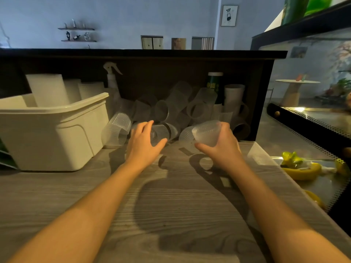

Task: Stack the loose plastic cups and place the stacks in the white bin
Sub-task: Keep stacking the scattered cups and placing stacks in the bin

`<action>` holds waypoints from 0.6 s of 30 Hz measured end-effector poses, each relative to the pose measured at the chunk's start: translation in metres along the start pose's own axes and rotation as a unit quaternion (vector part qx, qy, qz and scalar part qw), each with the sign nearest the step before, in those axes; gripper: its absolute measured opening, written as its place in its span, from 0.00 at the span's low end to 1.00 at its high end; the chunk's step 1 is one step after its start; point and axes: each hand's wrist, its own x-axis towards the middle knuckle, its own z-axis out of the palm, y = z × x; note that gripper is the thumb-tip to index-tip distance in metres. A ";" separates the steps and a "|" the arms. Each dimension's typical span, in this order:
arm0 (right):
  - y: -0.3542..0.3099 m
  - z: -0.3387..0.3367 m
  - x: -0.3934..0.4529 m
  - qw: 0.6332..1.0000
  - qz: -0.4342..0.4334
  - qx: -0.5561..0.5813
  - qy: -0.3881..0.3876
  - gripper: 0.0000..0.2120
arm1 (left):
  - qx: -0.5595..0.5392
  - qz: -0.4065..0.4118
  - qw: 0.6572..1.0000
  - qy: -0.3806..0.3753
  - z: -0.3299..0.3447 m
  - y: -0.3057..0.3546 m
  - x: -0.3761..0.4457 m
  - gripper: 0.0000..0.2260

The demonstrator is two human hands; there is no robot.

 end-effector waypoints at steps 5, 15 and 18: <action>0.002 0.012 -0.003 0.999 -0.023 -0.022 -0.031 0.38 | 0.140 0.011 0.989 -0.036 0.019 -0.014 0.015 0.36; 0.002 0.016 -0.002 0.996 -0.039 -0.075 -0.014 0.42 | -0.159 -0.041 0.984 0.070 0.007 -0.008 0.009 0.28; 0.002 0.014 -0.003 0.994 -0.056 -0.094 -0.008 0.42 | -0.280 -0.051 0.956 0.078 -0.003 0.002 0.005 0.26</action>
